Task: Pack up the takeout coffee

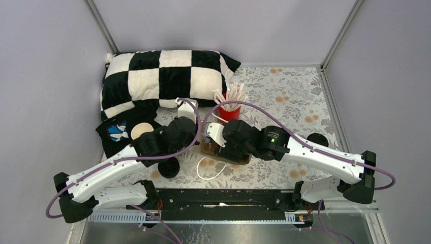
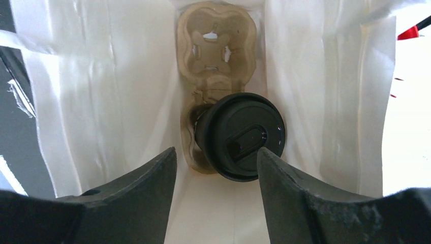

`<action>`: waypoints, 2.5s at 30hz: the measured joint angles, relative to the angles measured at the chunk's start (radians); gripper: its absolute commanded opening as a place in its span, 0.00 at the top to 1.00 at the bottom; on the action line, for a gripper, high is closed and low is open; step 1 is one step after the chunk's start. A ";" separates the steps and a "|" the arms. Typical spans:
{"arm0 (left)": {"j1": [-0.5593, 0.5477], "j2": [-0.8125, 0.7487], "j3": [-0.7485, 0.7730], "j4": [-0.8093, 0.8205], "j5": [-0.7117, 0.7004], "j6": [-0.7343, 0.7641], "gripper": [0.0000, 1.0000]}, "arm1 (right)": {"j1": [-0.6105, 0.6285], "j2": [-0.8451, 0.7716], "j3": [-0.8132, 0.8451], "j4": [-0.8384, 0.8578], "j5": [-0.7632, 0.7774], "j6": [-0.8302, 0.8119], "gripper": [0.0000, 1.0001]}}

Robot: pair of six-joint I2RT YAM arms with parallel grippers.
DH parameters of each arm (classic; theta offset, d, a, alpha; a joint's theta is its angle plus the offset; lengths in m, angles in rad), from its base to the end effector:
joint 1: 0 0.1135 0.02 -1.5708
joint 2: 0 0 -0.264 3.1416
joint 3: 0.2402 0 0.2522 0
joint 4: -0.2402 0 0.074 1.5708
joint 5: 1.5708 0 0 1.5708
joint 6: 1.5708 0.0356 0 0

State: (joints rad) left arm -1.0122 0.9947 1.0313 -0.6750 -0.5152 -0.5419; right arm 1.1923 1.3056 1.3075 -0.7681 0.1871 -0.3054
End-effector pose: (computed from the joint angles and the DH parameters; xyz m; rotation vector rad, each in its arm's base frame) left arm 0.1225 -0.1629 0.3413 0.2204 2.1244 -0.3493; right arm 0.1075 0.2523 0.3532 -1.5178 1.7696 0.2279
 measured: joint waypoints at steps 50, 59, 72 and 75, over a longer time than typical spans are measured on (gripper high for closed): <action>0.005 0.309 0.426 -0.415 0.172 -0.317 1.00 | 0.014 -0.165 0.268 -0.272 -0.056 0.755 0.34; 0.005 0.274 0.380 -0.413 0.172 -0.369 1.00 | -0.029 -0.223 0.480 -0.612 0.397 1.034 0.17; 0.005 0.262 0.373 -0.418 0.180 -0.387 1.00 | -0.159 0.035 0.312 -0.582 0.299 0.974 1.00; 0.005 0.262 0.377 -0.435 0.180 -0.394 1.00 | -0.160 0.071 0.381 -0.605 0.318 0.951 1.00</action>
State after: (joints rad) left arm -1.0069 1.2568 1.4086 -1.1099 -0.3355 -0.9363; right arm 1.0321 1.3766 1.6890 -1.3731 0.5053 0.6456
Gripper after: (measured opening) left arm 0.004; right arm 0.018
